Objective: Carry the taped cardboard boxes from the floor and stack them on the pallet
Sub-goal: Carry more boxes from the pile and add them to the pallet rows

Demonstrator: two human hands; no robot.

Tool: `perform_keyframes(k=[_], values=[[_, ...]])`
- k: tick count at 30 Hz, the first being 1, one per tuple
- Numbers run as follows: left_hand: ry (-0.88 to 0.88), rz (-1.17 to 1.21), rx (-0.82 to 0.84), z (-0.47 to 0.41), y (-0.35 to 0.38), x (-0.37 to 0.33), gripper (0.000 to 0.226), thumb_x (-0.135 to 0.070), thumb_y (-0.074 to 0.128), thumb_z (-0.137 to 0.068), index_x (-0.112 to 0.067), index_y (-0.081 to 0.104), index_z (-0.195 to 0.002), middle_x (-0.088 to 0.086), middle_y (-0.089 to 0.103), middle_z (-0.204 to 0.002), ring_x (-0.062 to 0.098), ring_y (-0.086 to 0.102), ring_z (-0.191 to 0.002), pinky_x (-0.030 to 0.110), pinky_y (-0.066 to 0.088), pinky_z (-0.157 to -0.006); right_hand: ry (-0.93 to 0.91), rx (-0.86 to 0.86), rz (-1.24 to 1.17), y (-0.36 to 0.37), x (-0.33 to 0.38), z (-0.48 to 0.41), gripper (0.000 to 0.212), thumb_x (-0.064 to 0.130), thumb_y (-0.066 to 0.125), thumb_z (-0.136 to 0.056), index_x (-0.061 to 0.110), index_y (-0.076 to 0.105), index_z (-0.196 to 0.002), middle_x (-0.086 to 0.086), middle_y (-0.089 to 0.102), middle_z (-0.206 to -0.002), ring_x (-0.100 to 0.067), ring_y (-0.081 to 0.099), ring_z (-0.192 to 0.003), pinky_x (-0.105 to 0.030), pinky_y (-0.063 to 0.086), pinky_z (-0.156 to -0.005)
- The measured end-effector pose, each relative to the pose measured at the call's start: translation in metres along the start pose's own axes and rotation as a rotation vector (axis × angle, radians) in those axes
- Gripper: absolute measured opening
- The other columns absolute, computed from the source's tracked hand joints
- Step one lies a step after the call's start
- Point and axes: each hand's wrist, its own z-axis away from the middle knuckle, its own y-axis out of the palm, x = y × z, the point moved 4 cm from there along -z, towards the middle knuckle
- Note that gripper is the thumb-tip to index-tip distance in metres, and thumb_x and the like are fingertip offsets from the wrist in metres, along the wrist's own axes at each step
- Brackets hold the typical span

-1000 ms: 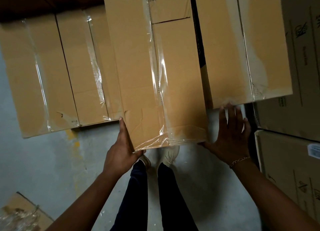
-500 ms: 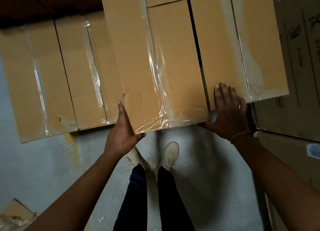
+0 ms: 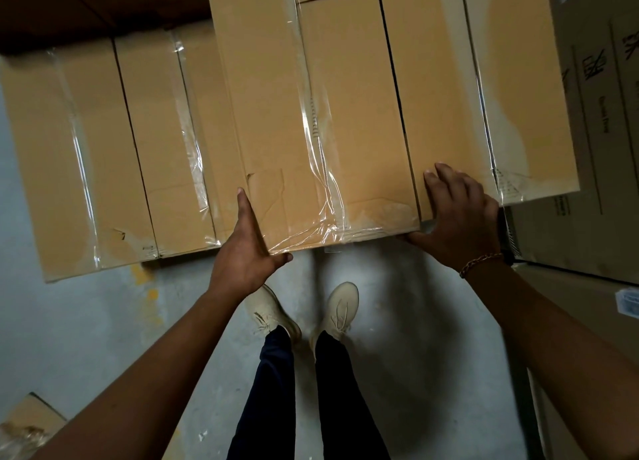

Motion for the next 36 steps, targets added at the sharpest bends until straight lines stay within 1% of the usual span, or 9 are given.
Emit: perform_keyframes(k=[6, 10, 15, 19, 24, 28, 30, 33, 36], values=[[-0.001, 0.036, -0.019, -0.012, -0.005, -0.004, 0.138, -0.032, 0.089, -0.074, -0.035, -0.020, -0.158, 0.005, 0.043, -0.158, 0.041, 0.058, -0.123, 0.035, 0.045, -0.085, 0.048, -0.020, -0.011, -0.005, 0.004, -0.008, 0.097, 0.065, 0.078, -0.057, 0.023, 0.048, -0.140, 0.002, 0.040, -0.153, -0.030, 0.040, -0.131, -0.050, 0.037, -0.094], [0.006, 0.026, -0.014, -0.014, -0.005, -0.003, 0.138, -0.032, 0.089, -0.074, -0.035, -0.021, -0.158, 0.003, 0.040, -0.161, 0.040, 0.056, -0.126, 0.037, 0.046, -0.090, 0.056, -0.025, -0.001, -0.004, 0.005, -0.008, 0.096, 0.065, 0.078, -0.056, 0.024, 0.049, -0.138, 0.003, 0.040, -0.152, -0.030, 0.041, -0.130, -0.048, 0.037, -0.093], [0.011, 0.022, -0.031, -0.013, -0.003, 0.001, 0.137, -0.032, 0.088, -0.075, -0.035, -0.021, -0.158, 0.004, 0.042, -0.159, 0.040, 0.060, -0.121, 0.037, 0.048, -0.085, 0.057, -0.022, -0.002, -0.001, 0.006, -0.006, 0.097, 0.063, 0.079, -0.057, 0.023, 0.047, -0.140, 0.001, 0.038, -0.154, -0.030, 0.039, -0.132, -0.049, 0.036, -0.094], [0.027, -0.001, -0.032, -0.012, -0.001, 0.003, 0.135, -0.031, 0.087, -0.076, -0.032, -0.020, -0.158, 0.003, 0.032, -0.164, 0.040, 0.058, -0.123, 0.035, 0.045, -0.083, 0.057, -0.012, -0.004, -0.001, 0.007, -0.005, 0.101, 0.063, 0.080, -0.060, 0.020, 0.043, -0.143, -0.003, 0.035, -0.156, -0.032, 0.036, -0.135, -0.052, 0.037, -0.096], [0.034, -0.006, 0.000, -0.004, 0.001, 0.009, 0.134, -0.034, 0.086, -0.078, -0.033, -0.021, -0.158, -0.002, 0.020, -0.169, 0.032, 0.045, -0.141, 0.038, 0.046, -0.096, 0.056, 0.056, 0.000, 0.001, 0.009, 0.003, 0.119, 0.069, 0.082, -0.059, 0.016, 0.032, -0.153, -0.009, 0.027, -0.162, -0.035, 0.028, -0.146, -0.059, 0.033, -0.106], [0.050, -0.013, 0.023, 0.007, -0.002, 0.013, 0.133, -0.037, 0.086, -0.078, -0.033, -0.018, -0.159, -0.001, 0.021, -0.168, 0.028, 0.042, -0.143, 0.037, 0.047, -0.099, 0.056, 0.097, 0.006, 0.001, 0.014, 0.012, 0.121, 0.069, 0.081, -0.063, 0.015, 0.026, -0.156, -0.010, 0.023, -0.165, -0.035, 0.025, -0.149, -0.060, 0.028, -0.110], [0.052, 0.002, 0.033, 0.014, -0.009, 0.012, 0.132, -0.040, 0.087, -0.077, -0.033, -0.016, -0.160, -0.002, 0.017, -0.169, 0.025, 0.035, -0.148, 0.038, 0.043, -0.107, 0.043, 0.136, 0.005, -0.004, 0.020, 0.018, 0.121, 0.070, 0.079, -0.065, 0.016, 0.024, -0.158, -0.009, 0.021, -0.166, -0.034, 0.024, -0.150, -0.061, 0.027, -0.111], [0.072, -0.021, 0.026, 0.031, -0.032, 0.003, 0.126, -0.049, 0.084, -0.078, -0.027, -0.007, -0.163, -0.003, 0.010, -0.171, 0.021, 0.020, -0.154, 0.039, 0.031, -0.118, 0.023, 0.210, -0.007, -0.020, 0.036, 0.026, 0.119, 0.072, 0.075, -0.069, 0.017, 0.020, -0.160, -0.008, 0.016, -0.167, -0.033, 0.021, -0.151, -0.060, 0.023, -0.115], [0.081, -0.026, -0.024, 0.054, -0.071, -0.016, 0.117, -0.063, 0.074, -0.080, -0.024, 0.002, -0.163, -0.003, 0.009, -0.171, 0.019, 0.016, -0.155, 0.045, 0.027, -0.122, 0.011, 0.261, -0.037, -0.058, 0.058, 0.031, 0.118, 0.076, 0.069, -0.072, 0.022, 0.012, -0.161, -0.004, 0.008, -0.169, -0.028, 0.014, -0.154, -0.057, 0.018, -0.119]])
